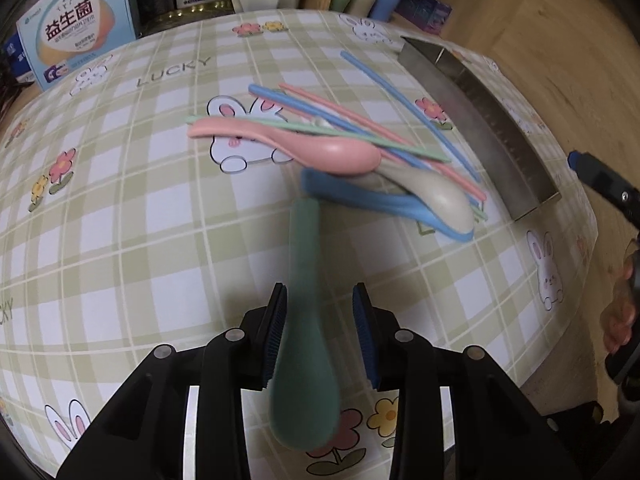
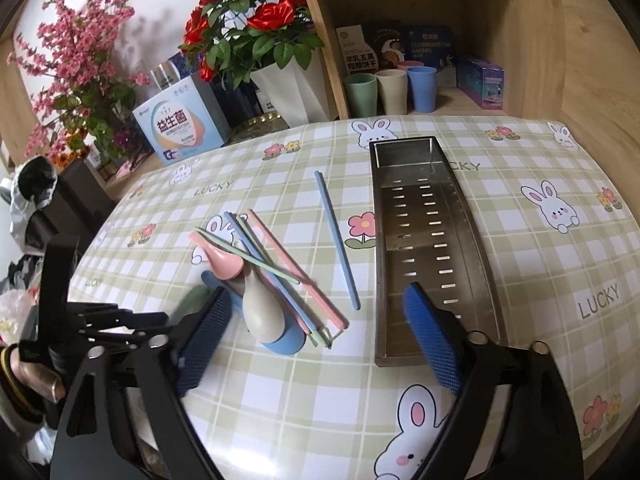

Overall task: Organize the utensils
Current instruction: 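Lift the green spoon with the left tool off the pile, then grasp the blue chopstick with the right tool while the left tool holds the green spoon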

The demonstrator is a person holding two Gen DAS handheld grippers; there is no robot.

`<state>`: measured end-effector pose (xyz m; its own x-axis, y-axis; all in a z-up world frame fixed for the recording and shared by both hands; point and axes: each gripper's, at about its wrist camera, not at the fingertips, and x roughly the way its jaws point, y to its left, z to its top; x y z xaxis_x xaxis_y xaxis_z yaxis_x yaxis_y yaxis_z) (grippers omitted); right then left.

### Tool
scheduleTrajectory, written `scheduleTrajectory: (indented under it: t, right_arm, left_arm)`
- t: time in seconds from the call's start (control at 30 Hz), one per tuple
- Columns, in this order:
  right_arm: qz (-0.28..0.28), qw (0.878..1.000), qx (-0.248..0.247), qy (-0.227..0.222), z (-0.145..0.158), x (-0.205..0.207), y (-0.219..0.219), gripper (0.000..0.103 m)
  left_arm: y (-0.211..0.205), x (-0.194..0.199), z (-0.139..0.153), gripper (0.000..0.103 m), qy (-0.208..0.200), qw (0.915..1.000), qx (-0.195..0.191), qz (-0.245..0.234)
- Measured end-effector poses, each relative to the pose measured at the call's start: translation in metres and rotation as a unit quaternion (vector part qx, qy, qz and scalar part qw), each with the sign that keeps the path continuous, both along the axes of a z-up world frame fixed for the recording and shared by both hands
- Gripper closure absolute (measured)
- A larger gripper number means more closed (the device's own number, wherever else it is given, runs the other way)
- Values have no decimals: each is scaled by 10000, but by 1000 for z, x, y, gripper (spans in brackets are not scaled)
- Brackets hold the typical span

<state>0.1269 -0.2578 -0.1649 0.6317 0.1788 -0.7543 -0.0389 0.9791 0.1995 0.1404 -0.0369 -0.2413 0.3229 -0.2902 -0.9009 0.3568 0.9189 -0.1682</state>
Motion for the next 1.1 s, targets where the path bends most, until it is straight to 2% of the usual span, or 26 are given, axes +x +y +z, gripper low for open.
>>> scheduleTrajectory:
  t: [0.27,0.4,0.5,0.57,0.6,0.83,1.1]
  right_arm:
    - [296,9989,-217,277,-6,10,12,44]
    - [447,9978,-282,389,-9,16,21,52]
    - [642,9958,-401,512,-14,21,30,60]
    - [732,9946,-433,593,-17,25,34,69]
    - [794,9937,-437,651,-18,29,36,69]
    - [1004,9864,-1016,815,-20,83,42,79]
    - [607,9744,-1447,1608,-61,164,47,80]
  left_arm:
    - [6,3,-5,71,-122,9996,-227,69]
    - [7,3,-5,88,-234,9997,-108,58]
    - [16,4,-6,88,-236,9990,-302,230]
    - [23,4,-6,88,-271,9982,-371,385]
    - [27,4,-6,88,-277,9974,-429,512]
    - [56,6,-7,88,-337,9900,-731,1158]
    - [68,5,-8,88,-348,9864,-903,1329]
